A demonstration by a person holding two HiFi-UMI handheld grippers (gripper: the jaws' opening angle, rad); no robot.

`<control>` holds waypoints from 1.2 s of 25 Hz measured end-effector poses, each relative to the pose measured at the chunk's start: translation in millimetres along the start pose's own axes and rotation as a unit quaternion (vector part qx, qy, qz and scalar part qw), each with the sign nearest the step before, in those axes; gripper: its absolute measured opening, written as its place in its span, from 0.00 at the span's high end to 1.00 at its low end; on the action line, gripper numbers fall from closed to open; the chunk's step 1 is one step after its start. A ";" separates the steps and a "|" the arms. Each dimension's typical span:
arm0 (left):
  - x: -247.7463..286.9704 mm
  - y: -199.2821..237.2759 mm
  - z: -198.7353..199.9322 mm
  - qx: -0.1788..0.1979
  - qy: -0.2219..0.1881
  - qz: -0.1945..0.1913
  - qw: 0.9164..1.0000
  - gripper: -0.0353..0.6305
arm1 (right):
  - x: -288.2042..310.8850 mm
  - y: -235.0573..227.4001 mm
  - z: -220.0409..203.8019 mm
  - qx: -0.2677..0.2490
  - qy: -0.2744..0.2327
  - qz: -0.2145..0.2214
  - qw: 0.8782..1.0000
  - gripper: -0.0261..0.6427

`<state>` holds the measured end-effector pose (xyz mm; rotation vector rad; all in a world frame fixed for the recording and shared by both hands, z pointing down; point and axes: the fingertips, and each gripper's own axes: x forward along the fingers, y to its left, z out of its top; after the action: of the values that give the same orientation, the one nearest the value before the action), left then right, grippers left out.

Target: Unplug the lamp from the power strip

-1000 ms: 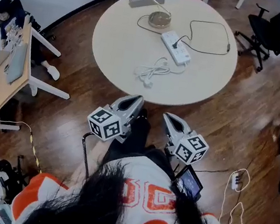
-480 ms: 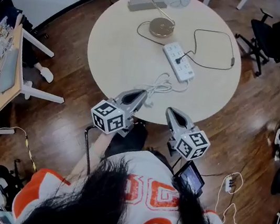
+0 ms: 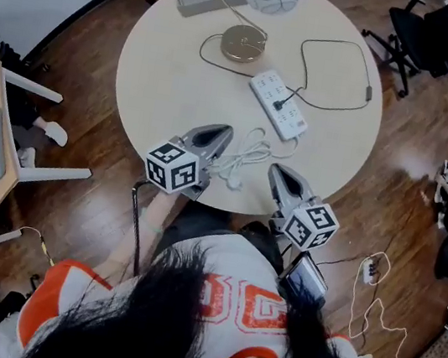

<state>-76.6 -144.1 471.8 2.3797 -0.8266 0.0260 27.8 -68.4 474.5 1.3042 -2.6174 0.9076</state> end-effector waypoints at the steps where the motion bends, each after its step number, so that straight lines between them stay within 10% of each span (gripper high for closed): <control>1: 7.3 5.6 2.3 0.004 0.007 -0.004 1.000 0.95 | 1.0 -2.6 -0.5 0.002 0.003 -0.005 1.000 0.96; 11: 89.0 46.0 8.9 0.035 0.070 -0.011 0.997 0.95 | 0.2 -26.8 -3.4 0.013 0.032 -0.019 0.999 0.96; 30: 190.6 100.3 -37.2 0.043 0.178 0.094 0.979 0.95 | 65.1 -119.0 17.2 -0.060 0.127 0.013 0.990 0.93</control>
<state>26.3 -291.2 596.4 2.2706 -0.8831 0.5571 79.0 -178.6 537.4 1.0526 -2.4548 0.8429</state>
